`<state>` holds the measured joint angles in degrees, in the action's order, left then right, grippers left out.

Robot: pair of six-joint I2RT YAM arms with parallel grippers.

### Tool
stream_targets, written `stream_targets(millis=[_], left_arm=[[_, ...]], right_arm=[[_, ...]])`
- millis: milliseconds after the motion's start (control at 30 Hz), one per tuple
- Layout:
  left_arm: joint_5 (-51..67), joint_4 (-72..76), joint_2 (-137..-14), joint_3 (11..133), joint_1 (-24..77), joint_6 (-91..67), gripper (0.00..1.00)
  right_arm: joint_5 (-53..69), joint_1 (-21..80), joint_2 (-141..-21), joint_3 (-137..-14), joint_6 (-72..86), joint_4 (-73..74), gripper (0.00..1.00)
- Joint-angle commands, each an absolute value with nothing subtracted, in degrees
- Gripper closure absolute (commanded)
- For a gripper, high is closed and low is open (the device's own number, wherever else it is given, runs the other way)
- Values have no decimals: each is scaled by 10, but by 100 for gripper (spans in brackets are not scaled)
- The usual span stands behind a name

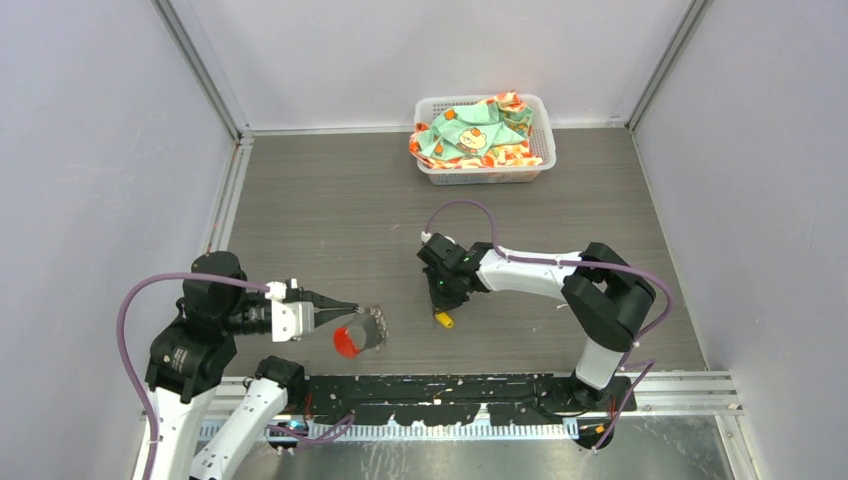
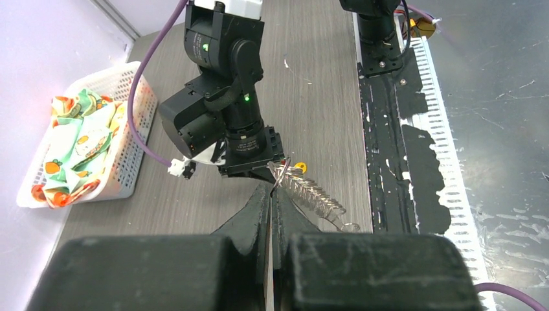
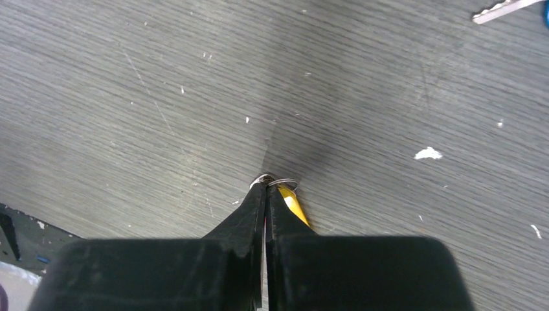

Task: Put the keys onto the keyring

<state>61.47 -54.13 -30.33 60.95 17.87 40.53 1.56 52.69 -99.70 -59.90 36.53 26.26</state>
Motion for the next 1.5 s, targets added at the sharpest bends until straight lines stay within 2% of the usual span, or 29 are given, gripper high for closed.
stream_targets(millis=[0,333,533,600,700,767,833,1133,1467], left_arm=[[613,-535,-294,627,176,411,100],[617,-546,-294,616,176,406,100],[617,-546,-294,615,176,403,100],[616,-545,-293,615,176,403,100],[615,-545,-291,614,176,403,100],[616,-545,-291,614,176,404,100],[617,-545,-291,614,176,404,100],[613,-545,-288,618,176,408,100],[611,-545,-289,622,176,411,100]], right_arm=[[-34,529,-982,-616,353,269,99],[-73,536,-898,-599,273,288,99],[-107,544,-909,-614,283,333,99],[-123,551,-918,-619,296,340,87],[-143,572,-926,-624,319,325,61],[-168,590,-941,-641,338,328,54],[-201,606,-955,-656,353,333,52],[-298,625,-1012,-682,403,355,53],[-305,625,-1057,-712,402,352,58]])
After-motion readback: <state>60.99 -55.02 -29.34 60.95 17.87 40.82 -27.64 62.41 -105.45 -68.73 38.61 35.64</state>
